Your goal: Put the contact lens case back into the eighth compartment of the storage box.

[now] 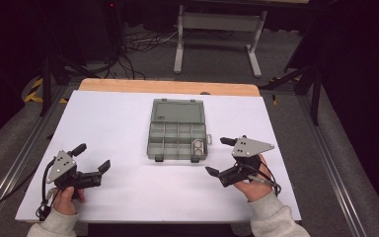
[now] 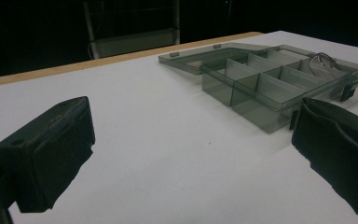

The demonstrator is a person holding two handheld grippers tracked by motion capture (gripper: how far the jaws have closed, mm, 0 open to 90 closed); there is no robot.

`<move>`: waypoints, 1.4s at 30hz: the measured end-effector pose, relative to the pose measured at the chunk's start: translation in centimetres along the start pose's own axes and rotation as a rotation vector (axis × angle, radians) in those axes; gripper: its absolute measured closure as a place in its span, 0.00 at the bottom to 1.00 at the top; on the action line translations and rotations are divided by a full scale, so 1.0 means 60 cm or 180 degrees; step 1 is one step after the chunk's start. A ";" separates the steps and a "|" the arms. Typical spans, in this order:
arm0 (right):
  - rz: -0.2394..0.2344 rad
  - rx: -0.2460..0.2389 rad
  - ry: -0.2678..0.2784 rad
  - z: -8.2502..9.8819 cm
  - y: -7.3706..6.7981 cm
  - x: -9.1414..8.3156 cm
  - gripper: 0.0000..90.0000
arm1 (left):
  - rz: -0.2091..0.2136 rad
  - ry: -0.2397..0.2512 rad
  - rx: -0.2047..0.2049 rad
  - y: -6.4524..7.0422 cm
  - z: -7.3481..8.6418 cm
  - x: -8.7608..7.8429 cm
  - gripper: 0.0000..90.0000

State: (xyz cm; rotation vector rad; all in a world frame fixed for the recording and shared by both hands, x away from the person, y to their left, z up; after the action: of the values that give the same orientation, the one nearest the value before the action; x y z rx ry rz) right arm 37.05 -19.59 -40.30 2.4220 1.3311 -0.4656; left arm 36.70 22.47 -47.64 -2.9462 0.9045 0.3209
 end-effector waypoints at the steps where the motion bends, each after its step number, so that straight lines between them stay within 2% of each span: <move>1: 0.0006 0.0015 0.0008 0.004 0.000 0.000 0.00 | 0.0000 0.0000 0.0000 0.000 0.000 0.000 0.00; 16: 0.0068 0.0264 0.0203 0.076 0.004 -0.003 0.00 | -0.0001 0.0007 -0.0002 0.000 0.000 0.000 0.00; 20: 0.0075 0.0300 0.0205 0.093 0.006 -0.002 0.00 | 0.0000 0.0007 -0.0002 0.000 0.000 0.000 0.00; 25: 0.0098 0.0426 0.0169 0.122 0.009 0.005 0.00 | 0.0002 0.0011 -0.0002 0.000 0.000 0.000 0.00; 32: 0.0132 0.0556 0.0149 0.132 0.014 0.010 0.00 | 0.0010 0.0008 0.0010 0.001 0.000 0.000 0.00; 42: 0.0218 0.0601 0.0257 0.132 0.020 0.001 0.00 | 0.0006 -0.0001 0.0001 0.001 0.001 0.000 0.00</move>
State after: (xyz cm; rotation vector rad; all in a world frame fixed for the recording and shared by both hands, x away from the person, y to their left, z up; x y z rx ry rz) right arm 37.16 -23.67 -47.22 2.6573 1.2836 -0.5009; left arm 36.69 22.43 -47.68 -2.9450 0.9073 0.3213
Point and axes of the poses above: each handheld gripper's, and its own axes: x roughly forward along the jaws, z roughly out of its underside, y roughly to its right, the point moved 5 cm from there along x, roughly forward along the jaws, and after that the axes turned 1 degree about y, right-handed, at the moved point
